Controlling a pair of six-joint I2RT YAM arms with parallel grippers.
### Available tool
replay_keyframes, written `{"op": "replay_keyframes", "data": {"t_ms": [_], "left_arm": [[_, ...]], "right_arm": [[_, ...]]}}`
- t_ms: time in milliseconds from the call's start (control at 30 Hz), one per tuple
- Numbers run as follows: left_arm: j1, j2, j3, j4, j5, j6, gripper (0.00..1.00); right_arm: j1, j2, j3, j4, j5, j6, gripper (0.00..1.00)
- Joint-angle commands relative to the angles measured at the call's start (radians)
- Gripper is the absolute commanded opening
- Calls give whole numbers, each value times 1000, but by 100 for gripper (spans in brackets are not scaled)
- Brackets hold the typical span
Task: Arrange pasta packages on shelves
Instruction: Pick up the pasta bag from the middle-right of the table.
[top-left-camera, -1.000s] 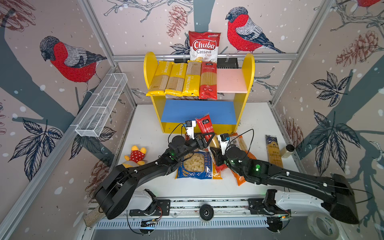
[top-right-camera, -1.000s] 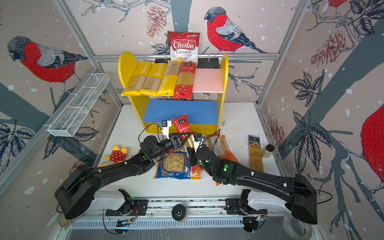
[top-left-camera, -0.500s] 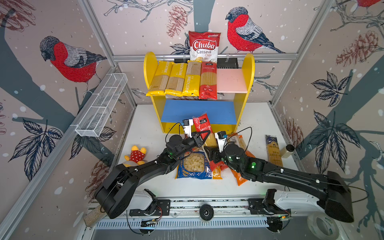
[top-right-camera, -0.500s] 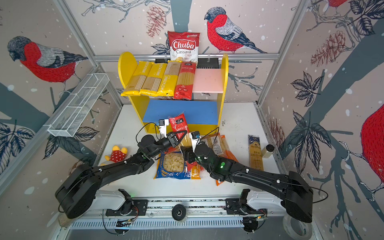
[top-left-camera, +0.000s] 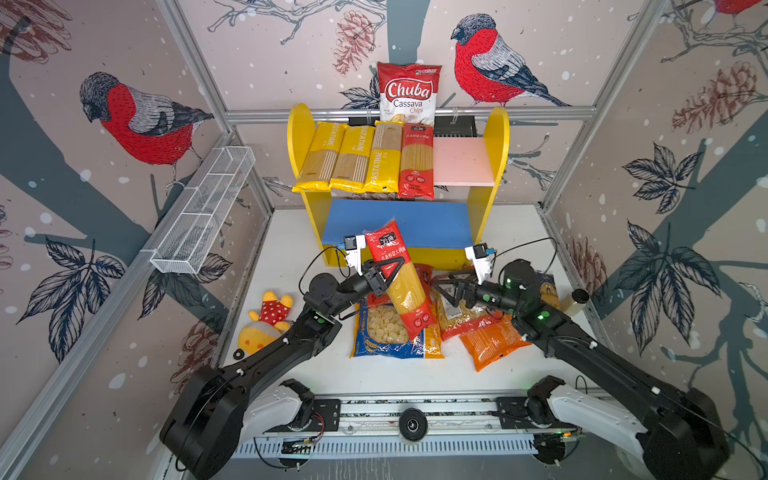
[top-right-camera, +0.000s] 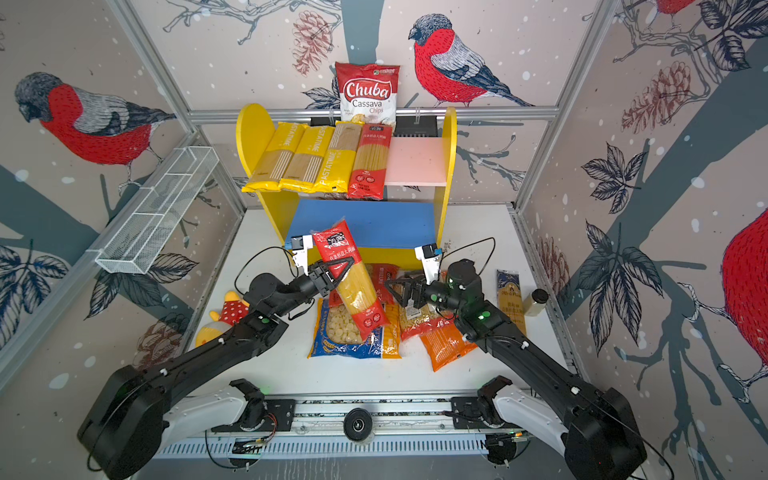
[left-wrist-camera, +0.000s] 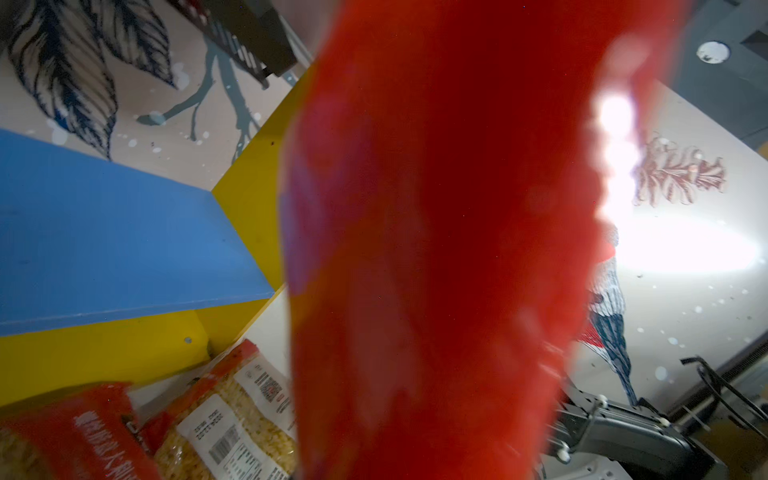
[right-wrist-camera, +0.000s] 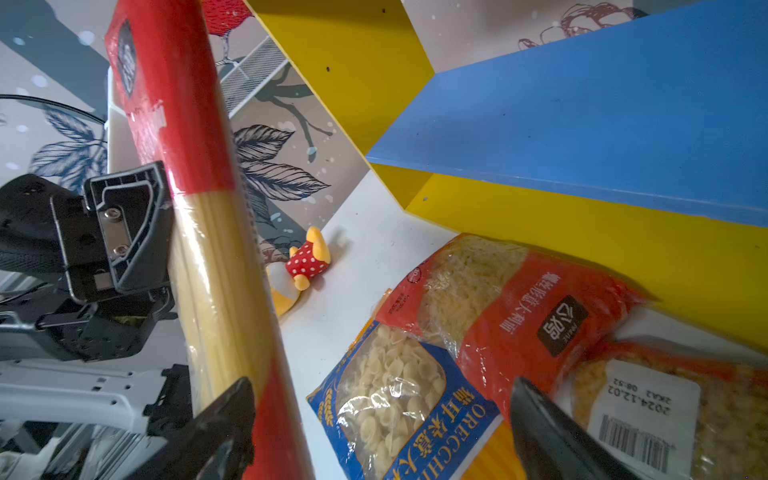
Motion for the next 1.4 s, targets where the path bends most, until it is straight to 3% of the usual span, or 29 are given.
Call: {"op": "replay_keyframes", "data": {"t_ms": [0, 133, 467, 567, 733, 800, 900, 967, 1167, 1300, 1367], "left_arm": [[9, -36, 24, 97, 55, 24, 15], [13, -47, 44, 88, 57, 24, 16], [17, -30, 69, 163, 59, -36, 16], [17, -40, 78, 146, 59, -26, 16], [18, -47, 87, 137, 51, -19, 16], [18, -41, 91, 147, 52, -25, 16], [18, -34, 99, 159, 56, -36, 15], [18, -34, 103, 164, 59, -41, 15], [18, -36, 113, 154, 57, -39, 17], [19, -39, 126, 136, 57, -37, 27], [19, -41, 133, 124, 57, -33, 33]], "right_arm": [[-14, 0, 6, 9, -221, -7, 94], [17, 26, 30, 14, -313, -9, 92], [169, 91, 75, -5, -249, -71, 88], [170, 101, 79, 17, -260, -63, 79], [154, 106, 77, 63, -288, -33, 53], [155, 114, 78, 79, -298, -19, 52], [162, 117, 80, 88, -287, -16, 61], [170, 120, 85, 94, -280, -16, 60], [175, 126, 89, 144, -284, 17, 34], [173, 107, 102, 158, -278, 29, 10], [172, 95, 111, 160, -268, 34, 6]]}}
